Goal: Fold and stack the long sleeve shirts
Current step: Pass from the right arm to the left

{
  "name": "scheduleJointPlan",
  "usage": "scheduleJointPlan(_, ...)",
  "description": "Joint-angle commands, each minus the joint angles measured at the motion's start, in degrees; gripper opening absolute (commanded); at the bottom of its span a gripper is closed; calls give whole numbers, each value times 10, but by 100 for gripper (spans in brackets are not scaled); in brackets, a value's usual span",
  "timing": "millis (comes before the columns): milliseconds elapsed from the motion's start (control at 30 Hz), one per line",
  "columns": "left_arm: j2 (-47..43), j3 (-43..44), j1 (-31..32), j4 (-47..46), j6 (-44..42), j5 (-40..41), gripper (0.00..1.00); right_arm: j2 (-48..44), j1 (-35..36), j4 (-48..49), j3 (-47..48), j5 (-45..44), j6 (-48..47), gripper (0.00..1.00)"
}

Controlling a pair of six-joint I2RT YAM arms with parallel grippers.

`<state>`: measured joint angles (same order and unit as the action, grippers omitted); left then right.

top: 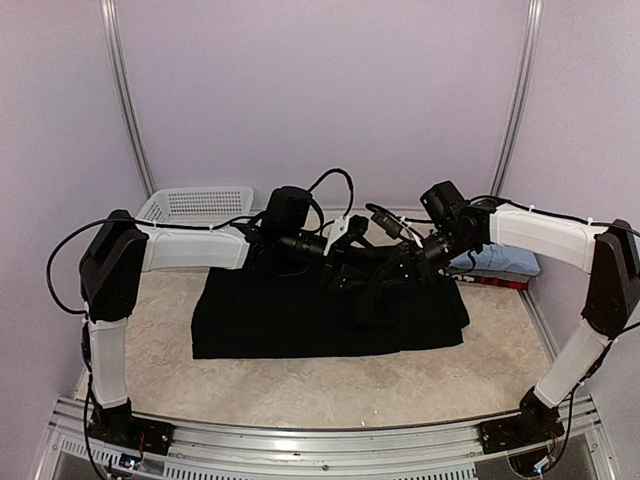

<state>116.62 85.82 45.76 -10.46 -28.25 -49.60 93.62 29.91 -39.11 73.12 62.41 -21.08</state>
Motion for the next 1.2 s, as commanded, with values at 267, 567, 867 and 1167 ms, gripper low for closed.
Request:
scheduleJointPlan(267,-3,-37,3,-29,-30,-56,70,-1,6,14,-10,-2,11,0)
scheduleJointPlan(567,-56,-94,-35,-35,-30,-13,68,14,1,31,9,-133,96,2)
scheduleJointPlan(867,-109,-205,-66,-216,117,126,66,102,-14,49,125,-363,254,10)
scheduleJointPlan(1167,-101,-217,-52,-168,142,212,68,110,-11,66,117,-455,295,34)
